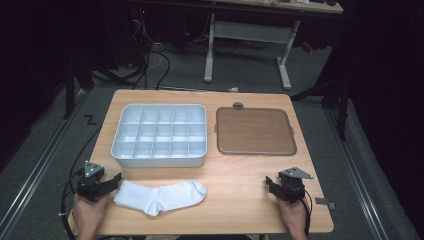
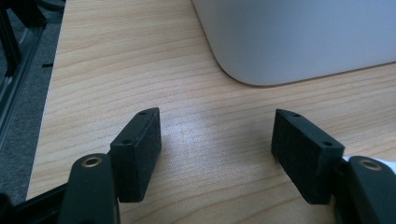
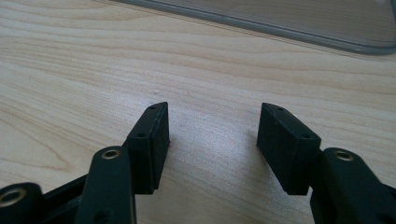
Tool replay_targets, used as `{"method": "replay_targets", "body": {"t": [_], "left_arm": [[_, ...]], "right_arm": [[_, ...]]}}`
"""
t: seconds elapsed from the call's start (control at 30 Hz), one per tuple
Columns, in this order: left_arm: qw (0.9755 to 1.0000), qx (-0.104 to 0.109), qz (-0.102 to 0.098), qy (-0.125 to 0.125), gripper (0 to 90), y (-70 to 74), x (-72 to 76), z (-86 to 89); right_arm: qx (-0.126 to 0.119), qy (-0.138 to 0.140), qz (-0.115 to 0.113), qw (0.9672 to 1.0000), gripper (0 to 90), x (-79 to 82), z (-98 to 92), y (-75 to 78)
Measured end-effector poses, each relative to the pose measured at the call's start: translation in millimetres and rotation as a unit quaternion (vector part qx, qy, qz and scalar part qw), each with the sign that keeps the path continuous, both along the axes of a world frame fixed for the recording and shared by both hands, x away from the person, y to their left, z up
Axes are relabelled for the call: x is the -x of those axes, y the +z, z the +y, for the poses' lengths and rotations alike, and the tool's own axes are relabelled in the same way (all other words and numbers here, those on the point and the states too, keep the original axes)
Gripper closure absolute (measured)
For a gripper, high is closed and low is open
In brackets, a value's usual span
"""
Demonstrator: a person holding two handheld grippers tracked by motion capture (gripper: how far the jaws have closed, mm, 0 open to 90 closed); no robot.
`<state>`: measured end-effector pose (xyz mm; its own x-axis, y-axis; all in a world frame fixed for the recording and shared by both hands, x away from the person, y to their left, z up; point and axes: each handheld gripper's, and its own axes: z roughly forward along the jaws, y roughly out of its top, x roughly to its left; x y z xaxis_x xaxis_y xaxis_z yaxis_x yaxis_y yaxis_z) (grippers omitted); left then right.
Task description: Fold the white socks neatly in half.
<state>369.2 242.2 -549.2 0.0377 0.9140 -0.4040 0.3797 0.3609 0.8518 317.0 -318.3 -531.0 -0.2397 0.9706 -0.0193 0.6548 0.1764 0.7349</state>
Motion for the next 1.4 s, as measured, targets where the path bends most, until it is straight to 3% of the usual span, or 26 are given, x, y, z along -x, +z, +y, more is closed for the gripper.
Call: {"method": "replay_targets", "body": {"t": [0.47, 0.83, 0.9, 0.93, 1.0, 1.23, 1.37, 1.4], "left_arm": [[0.9999, -0.002, 0.000, -0.011, 34.5, 0.1, 1.2, 1.7], [0.9988, 0.040, 0.004, -0.027, 35.1, 15.9, 9.3, 9.3], [0.9967, 0.066, 0.014, -0.046, 34.8, 24.3, 12.1, 10.9], [0.9967, 0.066, 0.014, -0.046, 34.4, 24.3, 12.1, 10.9], [0.9944, 0.083, 0.018, -0.063, 34.3, 34.4, 17.4, 9.3], [0.9921, 0.089, 0.019, -0.086, 34.6, 45.5, 34.0, -0.1], [0.9930, 0.074, 0.037, -0.084, 36.6, 40.3, 41.8, -5.8], [0.9927, 0.080, 0.043, -0.079, 37.6, 37.3, 44.9, -6.8]], "right_arm": [[-0.001, 0.000, 0.001, 1.0000, 45.2, -0.1, -0.2, 0.1], [-0.002, -0.001, 0.000, 1.0000, 47.2, -0.1, -1.0, 0.2], [-0.002, -0.003, 0.000, 1.0000, 47.3, 0.1, -0.1, 0.2], [-0.002, -0.003, 0.000, 1.0000, 47.3, 0.1, -0.1, 0.2], [-0.001, -0.004, -0.001, 1.0000, 47.9, 0.1, -0.2, 0.2], [-0.002, -0.004, -0.001, 1.0000, 52.1, 0.2, -0.3, 0.5], [0.006, 0.000, -0.005, 1.0000, 55.9, 1.4, 2.1, 0.6], [-0.004, 0.007, 0.000, 1.0000, 56.9, 1.6, 3.6, 1.3]]}}
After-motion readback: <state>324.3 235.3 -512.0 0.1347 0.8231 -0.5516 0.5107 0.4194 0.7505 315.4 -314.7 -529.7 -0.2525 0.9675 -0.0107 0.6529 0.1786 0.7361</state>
